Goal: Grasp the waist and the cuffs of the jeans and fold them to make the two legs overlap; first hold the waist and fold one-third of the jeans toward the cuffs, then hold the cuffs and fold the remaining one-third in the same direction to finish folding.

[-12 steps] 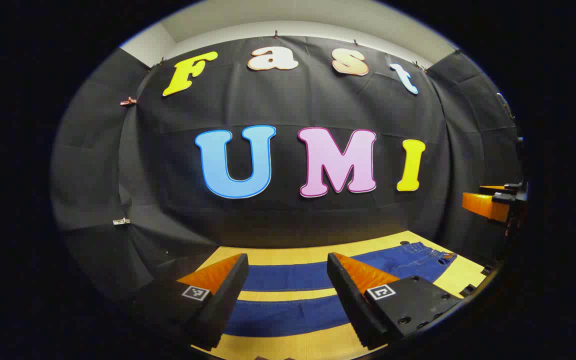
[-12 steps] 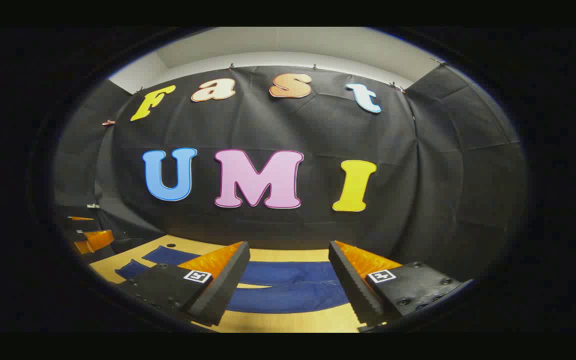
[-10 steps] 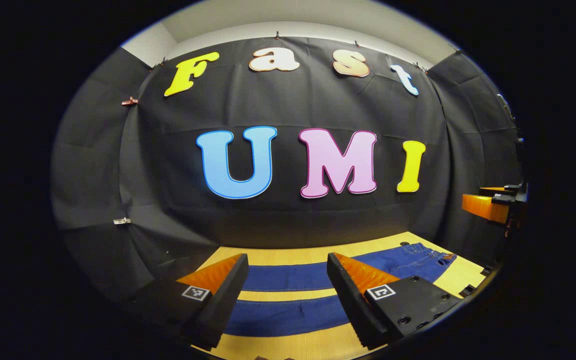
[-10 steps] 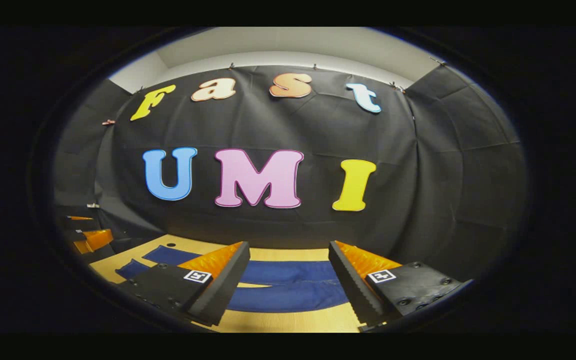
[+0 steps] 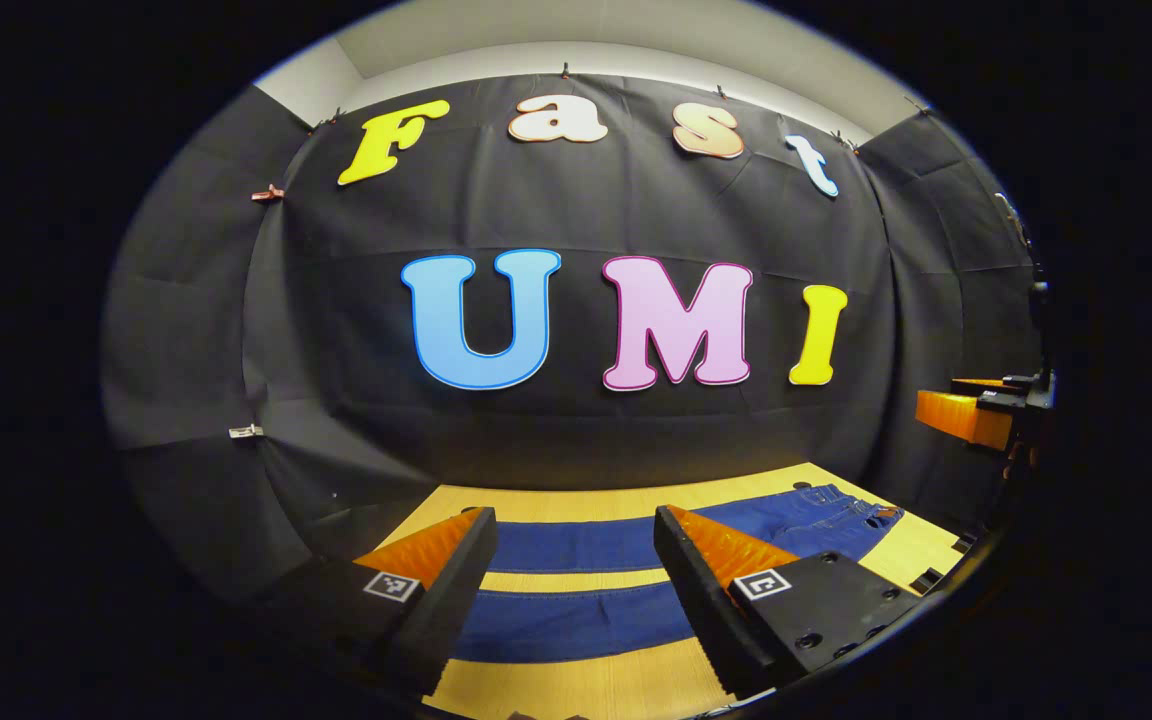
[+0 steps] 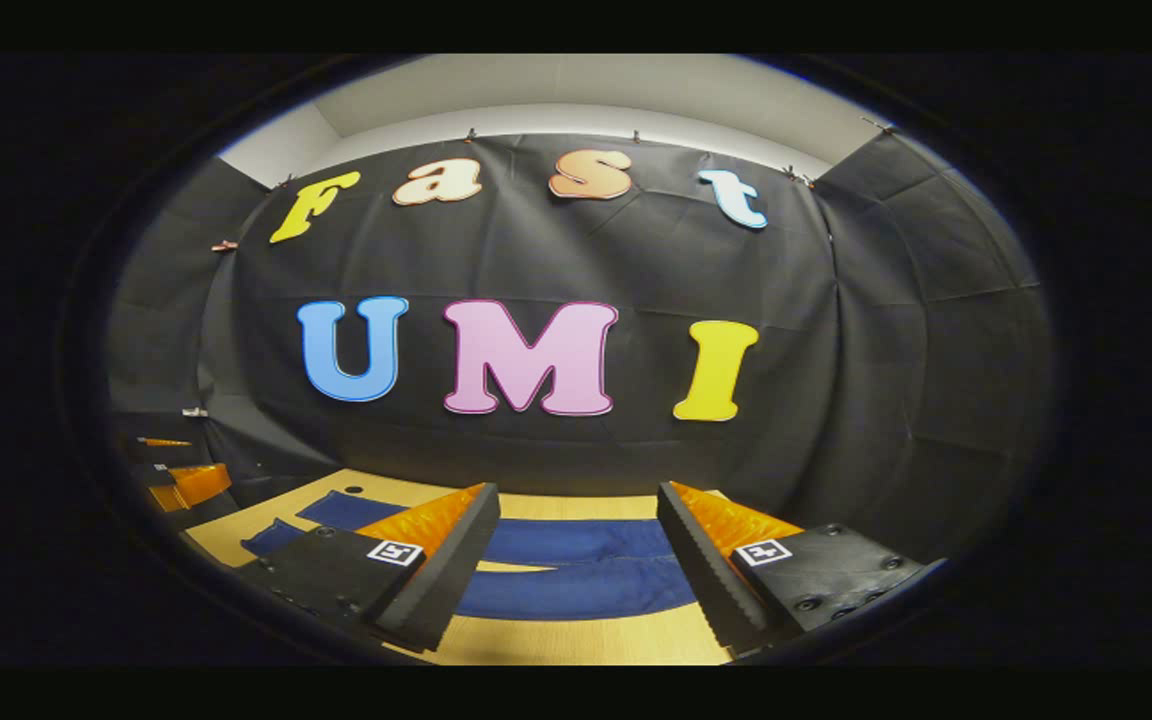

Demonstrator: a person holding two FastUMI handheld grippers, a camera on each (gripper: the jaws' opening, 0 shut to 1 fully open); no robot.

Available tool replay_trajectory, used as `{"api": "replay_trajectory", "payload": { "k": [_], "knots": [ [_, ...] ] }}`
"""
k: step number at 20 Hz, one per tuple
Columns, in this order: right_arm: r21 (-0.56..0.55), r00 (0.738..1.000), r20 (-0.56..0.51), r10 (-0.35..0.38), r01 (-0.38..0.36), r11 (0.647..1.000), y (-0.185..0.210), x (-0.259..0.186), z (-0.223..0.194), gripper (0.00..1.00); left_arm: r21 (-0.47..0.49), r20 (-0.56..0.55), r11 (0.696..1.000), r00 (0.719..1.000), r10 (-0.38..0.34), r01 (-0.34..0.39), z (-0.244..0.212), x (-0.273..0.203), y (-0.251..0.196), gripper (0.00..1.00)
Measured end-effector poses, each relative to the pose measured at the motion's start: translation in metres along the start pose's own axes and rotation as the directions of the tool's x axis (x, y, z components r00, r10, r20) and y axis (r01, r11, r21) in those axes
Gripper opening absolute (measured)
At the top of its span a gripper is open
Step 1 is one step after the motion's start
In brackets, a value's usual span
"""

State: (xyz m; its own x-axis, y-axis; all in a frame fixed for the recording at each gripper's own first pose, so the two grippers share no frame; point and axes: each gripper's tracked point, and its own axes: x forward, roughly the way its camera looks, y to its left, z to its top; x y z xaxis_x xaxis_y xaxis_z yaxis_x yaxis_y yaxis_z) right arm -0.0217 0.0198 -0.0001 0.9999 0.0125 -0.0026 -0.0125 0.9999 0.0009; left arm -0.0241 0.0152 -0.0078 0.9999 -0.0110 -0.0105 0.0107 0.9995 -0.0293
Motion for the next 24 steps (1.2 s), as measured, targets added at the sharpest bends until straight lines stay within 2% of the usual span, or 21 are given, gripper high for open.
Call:
{"api": "replay_trajectory", "payload": {
  "k": [3,7,9,10,12,13,14,15,16,19,22,24],
  "knots": [
    [-0.018,1.000,0.016,0.002,-0.001,1.000,0.007,-0.007,0.004,0.99,-0.003,0.001,1.000,1.000,0.001,-0.001,-0.003,-0.007,0.008,0.98],
    [-0.015,0.999,0.048,0.000,0.001,1.000,0.017,-0.020,0.008,0.97,-0.008,0.019,1.000,1.000,0.023,-0.023,-0.006,-0.017,0.031,0.98],
    [-0.014,0.999,0.052,0.001,0.000,1.000,0.021,-0.026,0.008,0.99,-0.023,0.039,1.000,0.999,0.013,-0.012,-0.003,-0.018,0.041,0.98],
    [-0.014,0.999,0.052,0.004,-0.003,1.000,0.023,-0.030,0.007,0.97,-0.011,0.041,1.000,0.999,0.013,-0.012,-0.004,-0.018,0.049,0.98],
    [-0.022,0.998,0.056,0.006,-0.005,1.000,0.024,-0.036,0.007,0.97,0.064,0.021,0.998,1.000,0.015,-0.016,-0.013,-0.015,0.070,0.98],
    [-0.030,0.998,0.055,0.004,-0.003,1.000,0.023,-0.038,0.006,0.99,0.120,0.007,0.993,1.000,0.007,-0.008,-0.018,-0.012,0.079,0.98],
    [-0.038,0.999,0.048,0.004,-0.002,0.999,0.023,-0.040,0.004,0.97,0.186,-0.015,0.982,1.000,-0.006,0.009,-0.027,-0.009,0.089,0.98],
    [-0.042,0.999,0.039,0.003,-0.001,0.999,0.022,-0.043,0.001,0.99,0.264,-0.023,0.965,1.000,-0.004,0.010,-0.036,-0.007,0.101,0.98],
    [-0.041,1.000,0.031,-0.001,0.003,0.999,0.021,-0.044,-0.001,0.97,0.342,-0.034,0.940,0.999,-0.001,0.013,-0.047,-0.003,0.115,0.98],
    [-0.044,0.999,0.018,-0.029,0.030,0.999,0.011,-0.051,-0.002,0.97,0.482,-0.186,0.862,0.979,-0.077,0.159,-0.106,0.002,0.132,0.98],
    [-0.058,0.998,0.005,-0.061,0.061,0.996,-0.002,-0.058,-0.005,0.97,0.530,-0.370,0.785,0.921,-0.126,0.320,-0.177,0.002,0.153,0.98],
    [-0.074,0.997,-0.012,-0.080,0.079,0.994,-0.009,-0.065,-0.009,0.95,0.587,-0.480,0.694,0.870,-0.115,0.416,-0.217,0.005,0.175,0.98]
  ]
}}
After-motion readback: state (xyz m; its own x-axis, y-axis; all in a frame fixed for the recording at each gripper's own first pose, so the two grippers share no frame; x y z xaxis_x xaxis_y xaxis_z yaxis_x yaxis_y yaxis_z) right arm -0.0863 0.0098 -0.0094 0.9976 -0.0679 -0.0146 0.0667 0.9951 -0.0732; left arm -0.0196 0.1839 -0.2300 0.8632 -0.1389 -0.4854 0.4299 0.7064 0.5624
